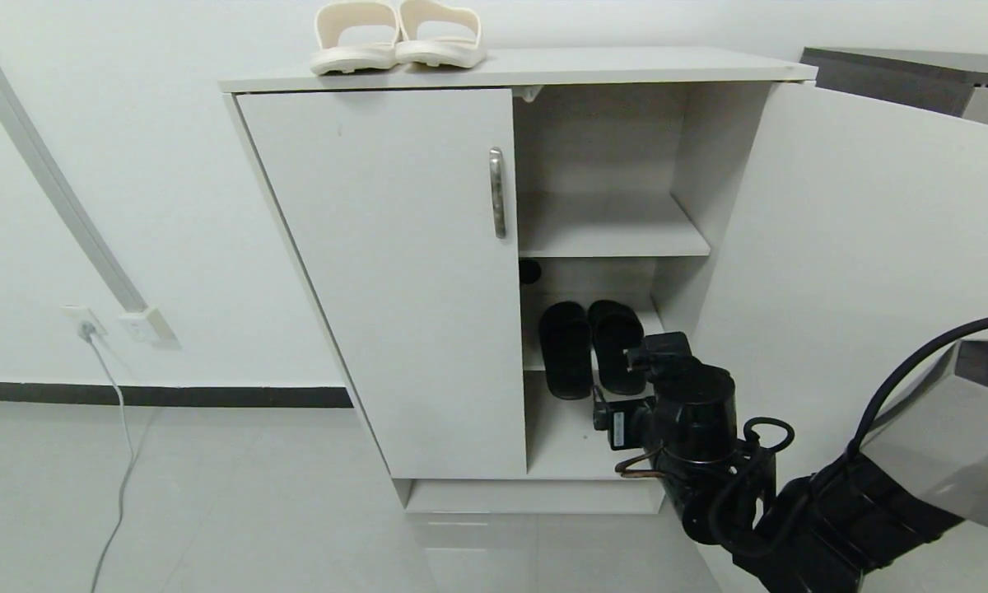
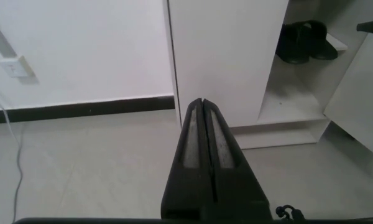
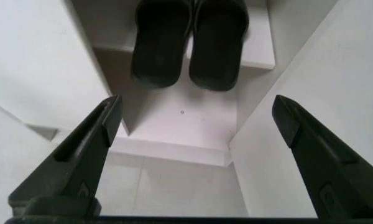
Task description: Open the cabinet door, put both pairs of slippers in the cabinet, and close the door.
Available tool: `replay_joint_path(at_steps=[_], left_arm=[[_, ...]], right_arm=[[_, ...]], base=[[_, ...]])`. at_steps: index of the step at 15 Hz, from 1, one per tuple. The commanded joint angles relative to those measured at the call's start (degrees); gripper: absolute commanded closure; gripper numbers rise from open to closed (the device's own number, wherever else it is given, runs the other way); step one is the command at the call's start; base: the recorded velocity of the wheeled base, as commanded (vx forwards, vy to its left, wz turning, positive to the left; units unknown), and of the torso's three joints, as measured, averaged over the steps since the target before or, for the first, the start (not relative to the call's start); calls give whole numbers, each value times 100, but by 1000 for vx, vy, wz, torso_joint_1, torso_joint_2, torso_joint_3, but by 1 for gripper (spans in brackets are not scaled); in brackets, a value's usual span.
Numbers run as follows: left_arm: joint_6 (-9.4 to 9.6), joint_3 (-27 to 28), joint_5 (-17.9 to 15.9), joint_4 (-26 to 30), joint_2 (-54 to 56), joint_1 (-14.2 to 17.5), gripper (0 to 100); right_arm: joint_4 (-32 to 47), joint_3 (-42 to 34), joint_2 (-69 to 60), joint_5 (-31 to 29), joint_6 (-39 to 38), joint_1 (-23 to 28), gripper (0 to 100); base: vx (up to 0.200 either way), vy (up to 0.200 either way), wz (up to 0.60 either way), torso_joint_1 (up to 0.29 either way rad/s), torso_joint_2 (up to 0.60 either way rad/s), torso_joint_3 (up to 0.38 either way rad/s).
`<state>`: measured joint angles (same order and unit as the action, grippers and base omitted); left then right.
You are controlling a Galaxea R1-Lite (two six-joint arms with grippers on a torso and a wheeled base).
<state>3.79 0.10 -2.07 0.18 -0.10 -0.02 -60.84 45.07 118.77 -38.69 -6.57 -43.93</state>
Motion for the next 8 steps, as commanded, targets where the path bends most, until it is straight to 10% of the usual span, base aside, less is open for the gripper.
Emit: replay_joint_path(at_steps=[1, 8], left_arm=[[-1, -1, 5, 8, 1, -6, 100], [-36, -1, 14, 8, 1, -6, 100]], right_arm=[[2, 2, 32, 2, -2, -19, 0], [-6, -130, 23, 11, -2, -27, 0]], base=[[0, 200, 0, 7, 12, -2], [0, 200, 0, 2, 2, 3]])
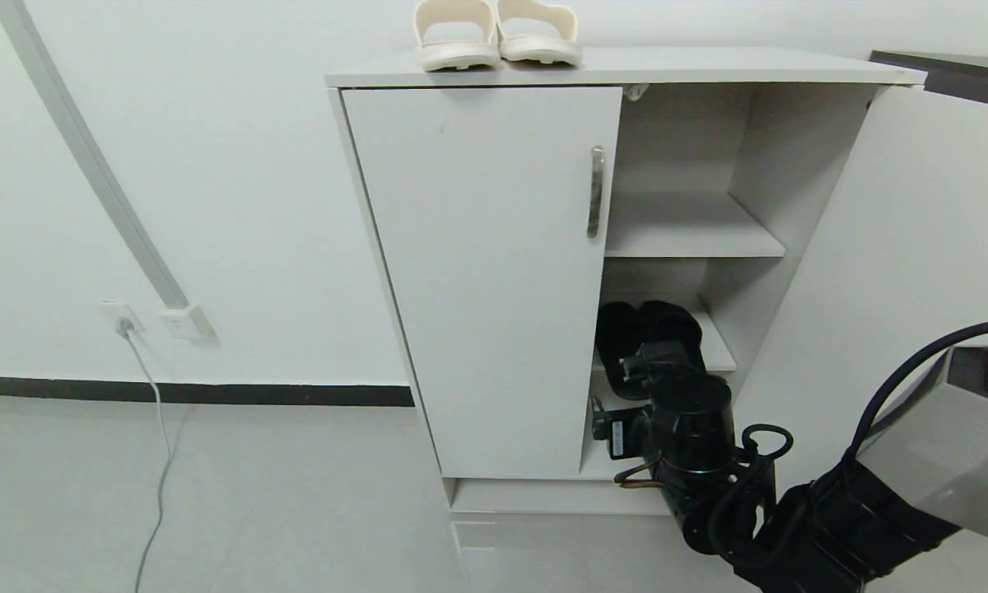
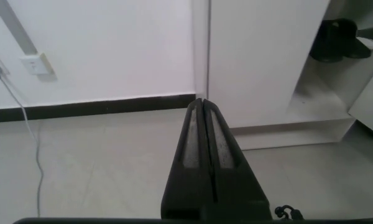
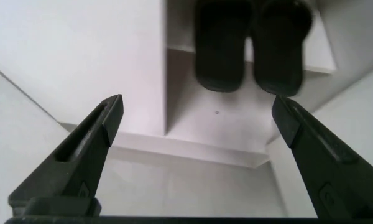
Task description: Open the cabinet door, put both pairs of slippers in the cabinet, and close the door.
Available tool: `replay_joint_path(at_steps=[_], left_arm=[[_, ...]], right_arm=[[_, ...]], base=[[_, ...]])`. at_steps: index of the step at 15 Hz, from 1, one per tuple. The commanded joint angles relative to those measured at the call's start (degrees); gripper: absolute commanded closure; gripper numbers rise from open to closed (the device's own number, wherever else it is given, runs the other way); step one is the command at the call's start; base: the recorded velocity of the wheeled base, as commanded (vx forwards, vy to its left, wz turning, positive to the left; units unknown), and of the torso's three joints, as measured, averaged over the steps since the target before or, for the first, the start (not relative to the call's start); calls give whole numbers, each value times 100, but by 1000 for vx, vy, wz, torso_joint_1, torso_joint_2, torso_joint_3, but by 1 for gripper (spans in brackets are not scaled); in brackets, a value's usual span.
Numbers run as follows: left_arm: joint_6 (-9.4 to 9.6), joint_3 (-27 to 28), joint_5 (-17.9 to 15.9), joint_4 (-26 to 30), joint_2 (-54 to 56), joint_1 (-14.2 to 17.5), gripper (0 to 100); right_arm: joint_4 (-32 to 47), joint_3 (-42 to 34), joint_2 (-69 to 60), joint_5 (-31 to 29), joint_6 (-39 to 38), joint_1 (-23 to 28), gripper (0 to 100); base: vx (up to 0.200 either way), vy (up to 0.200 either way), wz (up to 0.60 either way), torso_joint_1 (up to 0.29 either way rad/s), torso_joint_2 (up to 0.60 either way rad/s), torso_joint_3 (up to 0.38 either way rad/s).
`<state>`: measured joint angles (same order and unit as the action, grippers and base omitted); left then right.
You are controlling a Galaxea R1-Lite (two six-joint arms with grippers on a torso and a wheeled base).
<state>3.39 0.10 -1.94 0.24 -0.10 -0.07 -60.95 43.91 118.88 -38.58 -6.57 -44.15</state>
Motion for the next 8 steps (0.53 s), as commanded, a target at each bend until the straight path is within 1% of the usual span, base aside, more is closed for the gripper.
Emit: replay_joint_path(at_steps=[1, 3, 8], left_arm=[[4, -1, 0, 2, 1, -1, 100], [4, -1, -8, 2, 1, -1, 100], [4, -1, -8, 2, 1, -1, 100]], right_arm=[[13, -32, 12, 0, 7, -5, 0], [13, -49, 21, 0, 15, -14, 0], [-119, -181, 12, 61, 209, -23, 0]], base=[[0, 200, 0, -2, 2, -2], [0, 200, 0, 2, 5, 2], [0, 0, 0, 0, 0, 0]])
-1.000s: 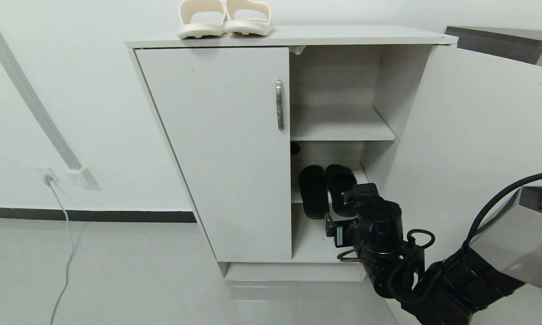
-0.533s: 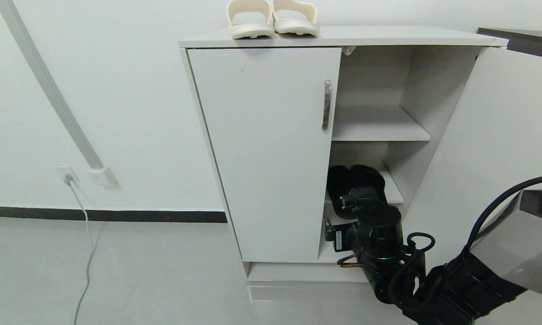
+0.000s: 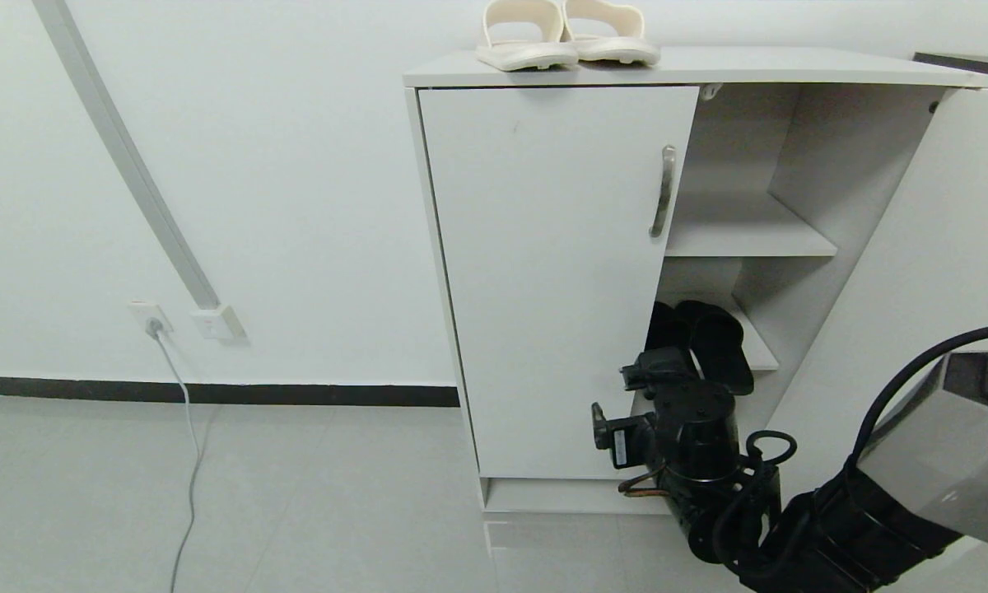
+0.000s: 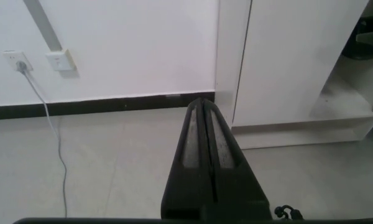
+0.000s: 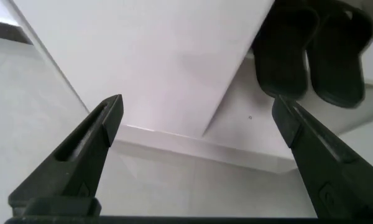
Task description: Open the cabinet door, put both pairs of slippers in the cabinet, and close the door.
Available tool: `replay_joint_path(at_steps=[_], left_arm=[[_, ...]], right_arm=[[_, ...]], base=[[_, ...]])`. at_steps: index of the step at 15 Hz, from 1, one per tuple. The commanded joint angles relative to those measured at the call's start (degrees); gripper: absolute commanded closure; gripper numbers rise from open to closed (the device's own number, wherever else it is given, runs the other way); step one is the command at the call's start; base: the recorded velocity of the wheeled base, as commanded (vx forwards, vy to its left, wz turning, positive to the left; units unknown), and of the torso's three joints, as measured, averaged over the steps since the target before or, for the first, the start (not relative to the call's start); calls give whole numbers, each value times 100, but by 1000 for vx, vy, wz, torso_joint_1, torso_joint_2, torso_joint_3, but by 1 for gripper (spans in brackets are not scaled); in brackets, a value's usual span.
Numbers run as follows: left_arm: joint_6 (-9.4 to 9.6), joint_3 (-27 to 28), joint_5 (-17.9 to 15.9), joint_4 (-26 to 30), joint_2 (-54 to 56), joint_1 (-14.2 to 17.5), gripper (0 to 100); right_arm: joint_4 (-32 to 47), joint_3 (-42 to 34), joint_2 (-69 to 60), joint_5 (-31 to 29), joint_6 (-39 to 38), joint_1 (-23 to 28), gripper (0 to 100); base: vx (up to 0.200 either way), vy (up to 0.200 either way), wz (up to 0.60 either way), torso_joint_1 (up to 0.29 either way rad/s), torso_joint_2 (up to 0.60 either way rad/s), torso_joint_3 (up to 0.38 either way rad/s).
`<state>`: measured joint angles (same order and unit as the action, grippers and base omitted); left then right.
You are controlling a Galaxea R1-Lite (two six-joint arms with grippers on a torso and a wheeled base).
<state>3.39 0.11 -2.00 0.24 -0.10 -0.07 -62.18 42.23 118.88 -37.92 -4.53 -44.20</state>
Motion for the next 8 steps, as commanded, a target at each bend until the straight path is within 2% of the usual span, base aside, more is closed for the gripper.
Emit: replay_joint_path(at_steps=[1, 8], left_arm=[[-5, -2, -2, 2, 1, -1, 100], [-5, -2, -2, 2, 1, -1, 100]], right_arm=[[-4, -13, 12, -4, -4, -18, 0], [-13, -22, 12, 66, -4, 17, 0]], base=[[0, 0, 0, 0, 0, 0], [0, 0, 0, 0, 0, 0]])
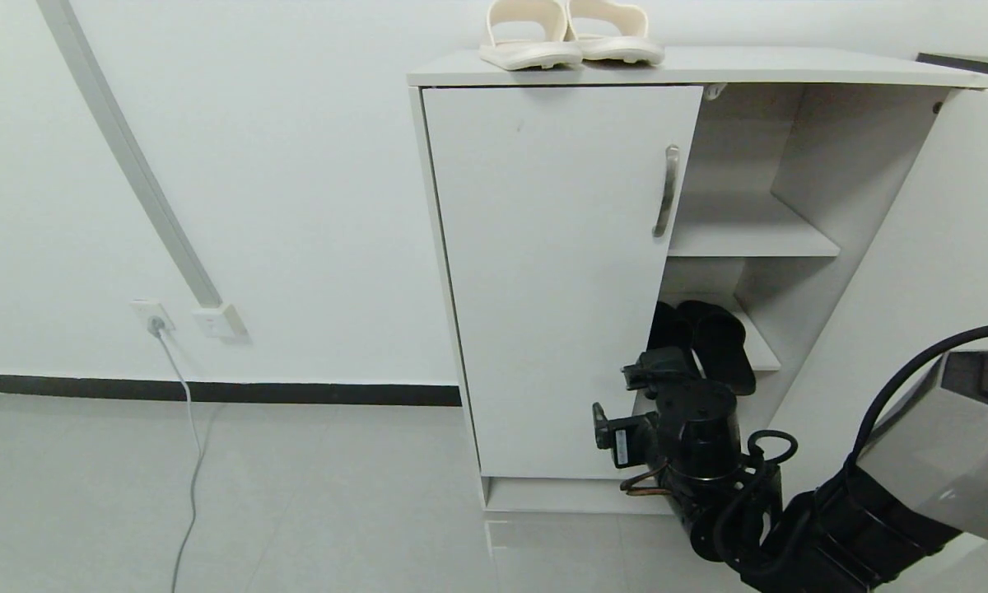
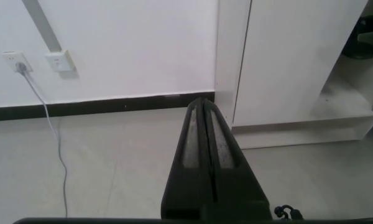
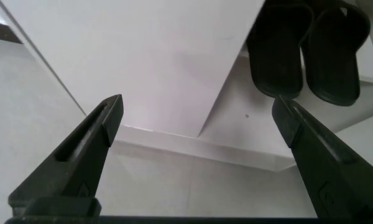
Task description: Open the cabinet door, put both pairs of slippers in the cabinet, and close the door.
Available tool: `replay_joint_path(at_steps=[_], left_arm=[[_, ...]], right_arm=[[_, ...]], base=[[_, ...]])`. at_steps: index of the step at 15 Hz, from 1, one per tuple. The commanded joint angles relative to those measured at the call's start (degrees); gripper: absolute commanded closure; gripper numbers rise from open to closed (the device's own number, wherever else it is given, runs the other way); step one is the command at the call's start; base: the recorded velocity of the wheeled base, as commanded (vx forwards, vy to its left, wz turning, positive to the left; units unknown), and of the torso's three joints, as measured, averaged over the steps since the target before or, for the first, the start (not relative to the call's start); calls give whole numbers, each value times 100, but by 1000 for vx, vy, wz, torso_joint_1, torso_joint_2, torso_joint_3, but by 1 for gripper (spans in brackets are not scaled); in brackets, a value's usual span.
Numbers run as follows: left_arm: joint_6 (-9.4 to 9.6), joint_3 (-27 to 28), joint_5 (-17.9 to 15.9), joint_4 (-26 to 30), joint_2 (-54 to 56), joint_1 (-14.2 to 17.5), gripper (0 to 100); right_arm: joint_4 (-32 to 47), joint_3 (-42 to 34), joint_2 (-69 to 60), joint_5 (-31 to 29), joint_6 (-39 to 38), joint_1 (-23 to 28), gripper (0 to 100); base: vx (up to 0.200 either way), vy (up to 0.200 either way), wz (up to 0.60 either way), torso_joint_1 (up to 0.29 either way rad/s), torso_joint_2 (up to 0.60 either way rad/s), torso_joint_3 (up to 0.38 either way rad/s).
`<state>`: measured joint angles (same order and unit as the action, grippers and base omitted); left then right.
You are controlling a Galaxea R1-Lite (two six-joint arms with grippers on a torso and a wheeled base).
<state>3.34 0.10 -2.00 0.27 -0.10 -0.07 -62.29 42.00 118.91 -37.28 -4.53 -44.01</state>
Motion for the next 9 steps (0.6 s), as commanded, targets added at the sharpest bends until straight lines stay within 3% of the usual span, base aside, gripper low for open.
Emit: replay_joint_path(at_steps=[1, 4, 7, 9], left_arm=[[0, -1, -2, 0, 1, -1, 100], [0, -1, 7, 0, 1, 7, 100], [0, -1, -2, 0, 1, -1, 100], [0, -1, -2, 0, 1, -1, 100]], right_arm=[[7, -25, 10, 1, -4, 6, 0], [7, -34, 27, 1, -4, 6, 0], [7, -34, 27, 1, -4, 6, 0], [7, -51, 27, 10, -4, 6, 0]], base=[[0, 0, 0, 0, 0, 0], [0, 0, 0, -1, -64, -77], [0, 0, 0, 10, -224, -349], [0, 0, 0, 32, -556, -371]])
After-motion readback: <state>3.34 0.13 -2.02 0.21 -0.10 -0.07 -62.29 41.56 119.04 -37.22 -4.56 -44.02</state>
